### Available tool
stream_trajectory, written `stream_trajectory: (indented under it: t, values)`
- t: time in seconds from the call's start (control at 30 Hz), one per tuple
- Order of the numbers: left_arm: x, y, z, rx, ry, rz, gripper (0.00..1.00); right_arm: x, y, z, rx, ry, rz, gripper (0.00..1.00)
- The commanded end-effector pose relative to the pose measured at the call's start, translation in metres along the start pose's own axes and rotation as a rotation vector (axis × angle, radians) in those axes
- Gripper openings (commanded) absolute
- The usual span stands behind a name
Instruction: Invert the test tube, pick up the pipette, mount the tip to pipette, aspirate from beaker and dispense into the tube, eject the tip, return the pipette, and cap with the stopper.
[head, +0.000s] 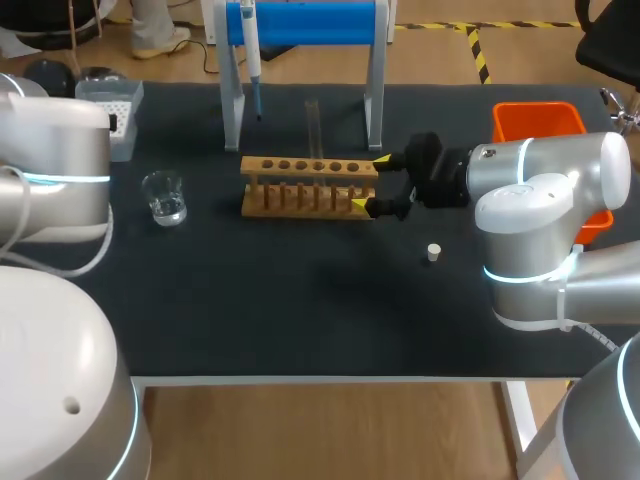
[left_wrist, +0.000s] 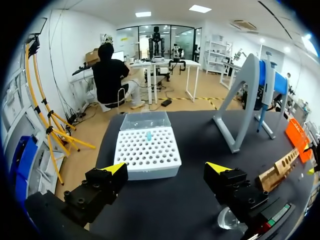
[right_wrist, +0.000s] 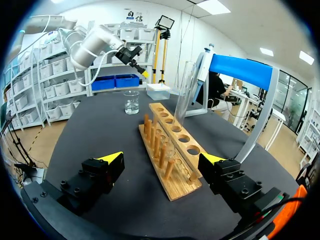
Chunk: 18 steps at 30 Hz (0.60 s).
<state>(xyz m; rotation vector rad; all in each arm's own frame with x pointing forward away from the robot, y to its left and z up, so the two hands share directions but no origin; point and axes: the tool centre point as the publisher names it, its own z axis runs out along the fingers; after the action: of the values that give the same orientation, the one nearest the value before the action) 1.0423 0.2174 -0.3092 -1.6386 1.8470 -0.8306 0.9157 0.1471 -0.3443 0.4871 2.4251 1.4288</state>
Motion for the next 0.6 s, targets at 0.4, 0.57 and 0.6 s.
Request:
stream_trajectory:
  t: [0.4, 0.57, 0.6]
  values:
    - [0.004, 0.005, 0.014, -0.014, -0.014, 0.0, 1.0, -0.001, 0.0, -0.001, 0.002, 0.003, 0.0, 1.0]
    - [-0.01, 0.0, 0.028, -0.013, -0.023, -0.015, 1.0, -0.001, 0.0, -0.001, 0.002, 0.003, 0.0, 1.0]
    - [-0.014, -0.001, 0.031, -0.013, -0.024, -0.015, 1.0, -0.001, 0.0, -0.001, 0.002, 0.003, 0.0, 1.0]
